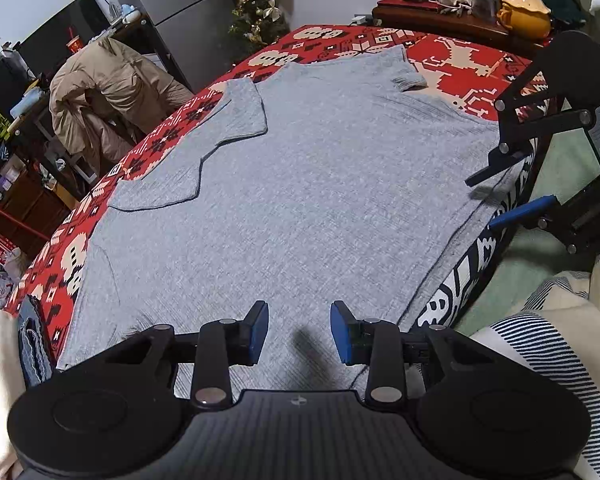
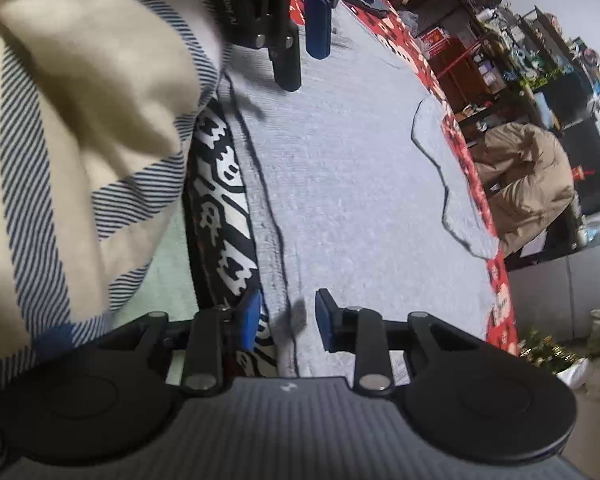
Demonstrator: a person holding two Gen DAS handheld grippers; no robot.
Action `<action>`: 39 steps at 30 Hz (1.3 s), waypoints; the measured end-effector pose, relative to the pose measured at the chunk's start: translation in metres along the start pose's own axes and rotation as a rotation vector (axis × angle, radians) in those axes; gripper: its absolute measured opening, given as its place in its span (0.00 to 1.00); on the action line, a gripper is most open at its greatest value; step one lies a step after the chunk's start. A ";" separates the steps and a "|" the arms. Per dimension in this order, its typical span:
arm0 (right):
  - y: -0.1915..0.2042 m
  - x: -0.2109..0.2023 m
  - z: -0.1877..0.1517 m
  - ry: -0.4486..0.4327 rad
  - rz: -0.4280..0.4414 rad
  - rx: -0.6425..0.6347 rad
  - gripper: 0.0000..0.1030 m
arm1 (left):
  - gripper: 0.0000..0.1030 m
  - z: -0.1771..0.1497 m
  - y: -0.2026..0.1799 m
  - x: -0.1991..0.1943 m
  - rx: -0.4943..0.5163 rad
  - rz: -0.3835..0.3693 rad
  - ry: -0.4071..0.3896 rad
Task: Fold clothes
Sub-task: 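Grasp the shirt side edge with the right gripper while the left gripper grasps beside it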
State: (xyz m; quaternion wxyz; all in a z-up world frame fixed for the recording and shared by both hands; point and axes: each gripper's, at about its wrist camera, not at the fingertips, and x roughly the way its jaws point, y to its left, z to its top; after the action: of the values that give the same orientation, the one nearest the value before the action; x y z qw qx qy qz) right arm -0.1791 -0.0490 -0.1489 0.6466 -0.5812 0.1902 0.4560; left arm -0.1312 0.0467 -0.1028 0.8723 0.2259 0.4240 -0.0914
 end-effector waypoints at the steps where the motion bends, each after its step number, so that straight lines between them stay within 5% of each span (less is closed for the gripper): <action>1: 0.000 0.000 0.000 -0.003 -0.027 -0.004 0.30 | 0.34 0.000 0.000 0.000 0.001 0.001 0.002; 7: -0.004 0.004 0.000 -0.009 -0.117 0.005 0.28 | 0.34 0.000 0.001 0.001 -0.006 0.002 0.007; 26: -0.008 0.022 0.001 -0.010 -0.138 -0.030 0.28 | 0.34 0.001 0.004 0.001 -0.031 -0.020 -0.001; 28: -0.010 0.026 0.005 -0.017 -0.121 -0.020 0.21 | 0.34 0.001 0.006 -0.001 -0.042 -0.037 -0.010; 29: -0.011 0.028 0.007 -0.020 -0.112 -0.014 0.02 | 0.34 0.002 0.006 -0.003 -0.040 -0.050 -0.021; 34: -0.041 0.016 0.001 -0.067 -0.106 0.158 0.02 | 0.38 0.011 -0.015 -0.019 0.088 -0.093 -0.108; 39: -0.051 0.006 -0.004 -0.088 -0.093 0.219 0.02 | 0.41 0.020 -0.041 -0.006 0.242 -0.081 -0.067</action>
State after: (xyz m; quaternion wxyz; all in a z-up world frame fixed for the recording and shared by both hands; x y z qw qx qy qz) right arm -0.1338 -0.0455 -0.1253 0.7343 -0.4946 0.1834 0.4272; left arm -0.1354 0.0005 -0.1002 0.8479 0.3088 0.3895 -0.1846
